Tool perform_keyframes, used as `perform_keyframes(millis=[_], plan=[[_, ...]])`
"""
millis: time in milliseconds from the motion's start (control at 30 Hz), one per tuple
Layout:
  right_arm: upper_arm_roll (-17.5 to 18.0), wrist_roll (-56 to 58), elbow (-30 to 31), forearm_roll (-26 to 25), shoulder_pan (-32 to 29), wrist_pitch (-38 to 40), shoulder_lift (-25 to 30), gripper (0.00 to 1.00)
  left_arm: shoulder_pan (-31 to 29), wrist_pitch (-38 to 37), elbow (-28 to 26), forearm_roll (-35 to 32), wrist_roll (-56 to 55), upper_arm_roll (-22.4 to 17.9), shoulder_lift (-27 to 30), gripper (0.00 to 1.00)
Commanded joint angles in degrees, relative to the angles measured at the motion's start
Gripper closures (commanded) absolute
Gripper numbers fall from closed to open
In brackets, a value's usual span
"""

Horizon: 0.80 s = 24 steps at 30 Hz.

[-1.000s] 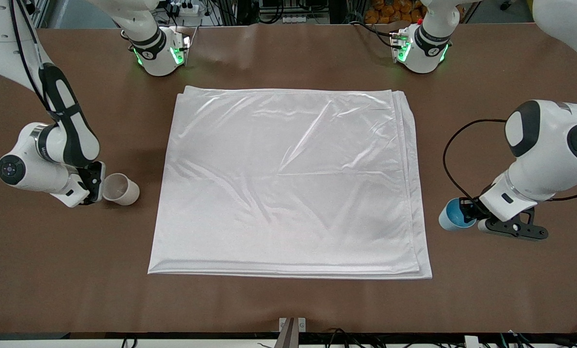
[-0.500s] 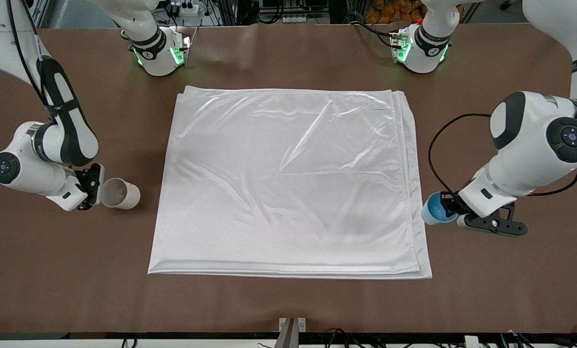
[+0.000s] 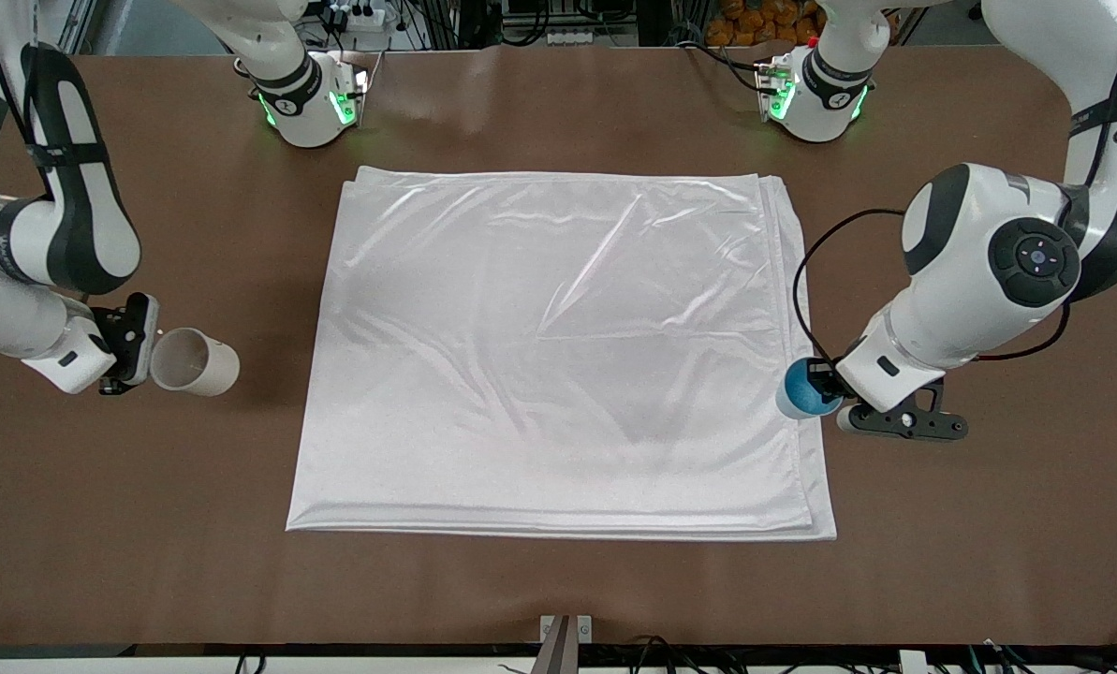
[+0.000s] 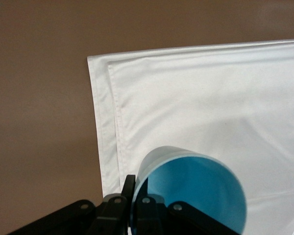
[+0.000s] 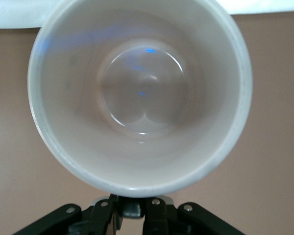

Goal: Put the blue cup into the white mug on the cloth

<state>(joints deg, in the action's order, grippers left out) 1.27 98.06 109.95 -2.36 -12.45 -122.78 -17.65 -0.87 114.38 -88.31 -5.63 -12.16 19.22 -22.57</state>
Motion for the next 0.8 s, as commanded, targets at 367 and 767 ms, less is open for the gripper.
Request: perform_keyframes(millis=[367, 767], plan=[[2.5, -2.5, -0.4, 5.1, 6.8, 0.2, 0.0, 1.00, 0.7, -1.4, 0.8, -1.8, -4.2, -0.1, -1.1, 1.00], [2.5, -13.9, 3.8, 4.9, 19.2, -8.1, -0.3, 1.00, 0.3, -1.4, 0.7, -1.8, -4.2, -0.3, -1.4, 1.00]])
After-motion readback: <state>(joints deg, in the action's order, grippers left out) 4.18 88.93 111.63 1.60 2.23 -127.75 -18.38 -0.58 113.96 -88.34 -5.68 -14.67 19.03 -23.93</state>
